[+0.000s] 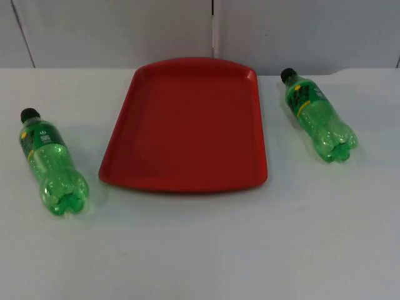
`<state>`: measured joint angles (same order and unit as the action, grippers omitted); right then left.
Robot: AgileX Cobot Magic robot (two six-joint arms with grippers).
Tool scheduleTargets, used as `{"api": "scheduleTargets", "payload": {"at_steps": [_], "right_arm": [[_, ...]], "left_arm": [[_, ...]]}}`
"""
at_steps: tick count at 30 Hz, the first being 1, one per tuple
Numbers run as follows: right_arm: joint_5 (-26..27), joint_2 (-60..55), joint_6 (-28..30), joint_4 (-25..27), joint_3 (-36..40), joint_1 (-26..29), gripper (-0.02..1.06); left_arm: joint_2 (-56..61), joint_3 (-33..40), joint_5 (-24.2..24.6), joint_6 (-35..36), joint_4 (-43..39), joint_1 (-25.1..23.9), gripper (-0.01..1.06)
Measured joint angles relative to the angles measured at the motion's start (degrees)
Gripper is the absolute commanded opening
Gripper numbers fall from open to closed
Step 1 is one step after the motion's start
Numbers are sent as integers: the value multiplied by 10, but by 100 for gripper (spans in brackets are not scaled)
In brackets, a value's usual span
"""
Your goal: Place the bottle upright on the tray.
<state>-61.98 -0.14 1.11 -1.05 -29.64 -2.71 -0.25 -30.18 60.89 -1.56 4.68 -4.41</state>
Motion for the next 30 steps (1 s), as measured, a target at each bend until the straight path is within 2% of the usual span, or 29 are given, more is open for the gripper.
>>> {"api": "scheduleTargets", "payload": {"at_steps": [9, 19, 30], "right_arm": [[0, 0, 0, 0, 0, 0, 105], [0, 0, 0, 0, 0, 0, 105], [0, 0, 0, 0, 0, 0, 105]], "left_arm": [[-58, -20, -34, 0, 0, 0, 105], [-174, -53, -123, 0, 11, 0, 105], [-318, -107, -188, 0, 28, 0, 105]]}}
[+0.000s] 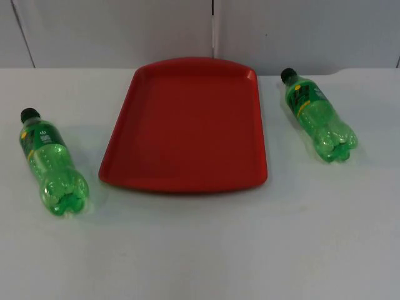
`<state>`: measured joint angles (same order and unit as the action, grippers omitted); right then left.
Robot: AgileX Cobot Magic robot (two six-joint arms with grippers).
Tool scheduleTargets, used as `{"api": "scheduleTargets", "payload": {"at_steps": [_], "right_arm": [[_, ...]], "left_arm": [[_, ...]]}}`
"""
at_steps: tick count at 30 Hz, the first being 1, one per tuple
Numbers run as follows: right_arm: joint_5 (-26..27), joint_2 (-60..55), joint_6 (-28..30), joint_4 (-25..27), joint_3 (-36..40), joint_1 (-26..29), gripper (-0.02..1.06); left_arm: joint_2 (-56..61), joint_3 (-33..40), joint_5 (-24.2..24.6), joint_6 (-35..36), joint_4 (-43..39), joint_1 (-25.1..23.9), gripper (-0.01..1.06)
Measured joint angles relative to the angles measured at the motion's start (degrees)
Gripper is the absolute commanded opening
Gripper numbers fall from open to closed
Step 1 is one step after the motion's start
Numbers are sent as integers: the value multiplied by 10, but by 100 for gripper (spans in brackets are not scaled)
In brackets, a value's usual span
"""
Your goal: Place the bottle upright on the tray.
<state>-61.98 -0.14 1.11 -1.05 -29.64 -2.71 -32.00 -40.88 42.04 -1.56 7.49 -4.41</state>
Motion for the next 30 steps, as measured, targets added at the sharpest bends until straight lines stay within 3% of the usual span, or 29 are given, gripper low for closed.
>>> {"api": "scheduleTargets", "payload": {"at_steps": [10, 30], "right_arm": [[0, 0, 0, 0, 0, 0, 105], [0, 0, 0, 0, 0, 0, 105]], "left_arm": [[-129, -64, -20, 0, 27, 0, 105], [-388, -289, -35, -4, 77, 0, 105]]}}
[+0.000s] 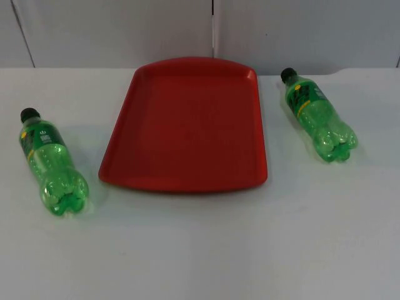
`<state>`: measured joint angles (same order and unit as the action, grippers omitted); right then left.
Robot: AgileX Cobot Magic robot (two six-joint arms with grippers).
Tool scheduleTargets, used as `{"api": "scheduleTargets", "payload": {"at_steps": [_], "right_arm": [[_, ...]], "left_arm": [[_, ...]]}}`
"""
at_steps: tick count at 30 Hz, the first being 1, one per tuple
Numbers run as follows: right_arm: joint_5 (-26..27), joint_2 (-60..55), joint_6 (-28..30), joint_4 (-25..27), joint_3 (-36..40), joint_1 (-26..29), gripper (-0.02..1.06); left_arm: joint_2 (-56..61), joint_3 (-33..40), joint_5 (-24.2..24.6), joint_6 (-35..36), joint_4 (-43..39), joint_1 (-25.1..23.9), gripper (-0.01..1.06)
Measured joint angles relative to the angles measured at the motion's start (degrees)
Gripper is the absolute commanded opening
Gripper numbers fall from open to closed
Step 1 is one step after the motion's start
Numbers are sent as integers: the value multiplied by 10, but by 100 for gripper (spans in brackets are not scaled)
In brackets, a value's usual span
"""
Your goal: Place the bottle upright on the tray.
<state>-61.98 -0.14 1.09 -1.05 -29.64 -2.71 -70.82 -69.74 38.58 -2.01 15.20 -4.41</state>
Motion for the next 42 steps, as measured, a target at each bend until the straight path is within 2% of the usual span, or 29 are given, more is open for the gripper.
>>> {"api": "scheduleTargets", "payload": {"at_steps": [11, 15, 19, 20, 22, 29, 42], "right_arm": [[0, 0, 0, 0, 0, 0, 105], [0, 0, 0, 0, 0, 0, 105], [0, 0, 0, 0, 0, 0, 105], [0, 0, 0, 0, 0, 0, 105], [0, 0, 0, 0, 0, 0, 105], [0, 0, 0, 0, 0, 0, 105], [0, 0, 0, 0, 0, 0, 105]], "left_arm": [[-145, -98, 37, 77, 1, 0, 105], [-190, -131, 65, 125, -28, 0, 105], [-246, -189, 135, 204, -143, 17, 105], [-246, -189, 135, 204, -143, 17, 105], [-278, -217, 172, 232, -184, 32, 105], [-370, -294, 233, 265, -201, 61, 105], [-481, -303, 235, 275, -190, 61, 105]]}}
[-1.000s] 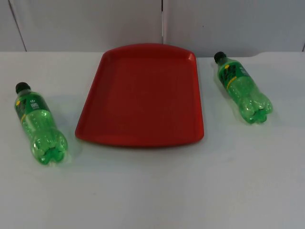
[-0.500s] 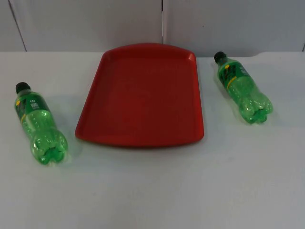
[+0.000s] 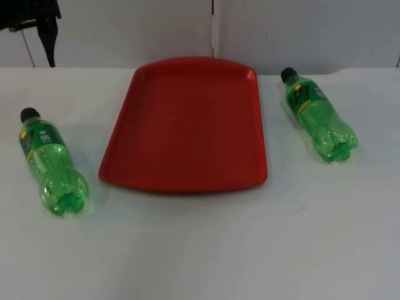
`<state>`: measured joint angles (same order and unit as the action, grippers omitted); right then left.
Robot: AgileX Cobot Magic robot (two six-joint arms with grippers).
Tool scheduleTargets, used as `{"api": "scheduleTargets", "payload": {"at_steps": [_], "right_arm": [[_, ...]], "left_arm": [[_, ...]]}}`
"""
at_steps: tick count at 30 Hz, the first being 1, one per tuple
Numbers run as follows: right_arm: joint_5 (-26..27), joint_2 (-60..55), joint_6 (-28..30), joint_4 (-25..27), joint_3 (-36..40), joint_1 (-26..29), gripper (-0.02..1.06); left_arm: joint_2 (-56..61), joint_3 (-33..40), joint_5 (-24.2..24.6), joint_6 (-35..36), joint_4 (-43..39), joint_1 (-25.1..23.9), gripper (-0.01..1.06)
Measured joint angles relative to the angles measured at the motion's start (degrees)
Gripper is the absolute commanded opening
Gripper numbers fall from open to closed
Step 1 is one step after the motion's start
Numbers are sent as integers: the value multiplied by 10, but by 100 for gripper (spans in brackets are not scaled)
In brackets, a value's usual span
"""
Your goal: Place the bottle upright on the tray.
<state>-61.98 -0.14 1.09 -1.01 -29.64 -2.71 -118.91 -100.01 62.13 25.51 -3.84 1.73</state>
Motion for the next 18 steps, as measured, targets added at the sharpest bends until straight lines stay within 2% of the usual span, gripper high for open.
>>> {"api": "scheduleTargets", "payload": {"at_steps": [7, 18], "right_arm": [[0, 0, 0, 0, 0, 0, 105], [0, 0, 0, 0, 0, 0, 105]], "left_arm": [[-43, -13, -8, -10, 38, -16, 105], [-75, -23, -14, -16, 33, -19, 105]]}}
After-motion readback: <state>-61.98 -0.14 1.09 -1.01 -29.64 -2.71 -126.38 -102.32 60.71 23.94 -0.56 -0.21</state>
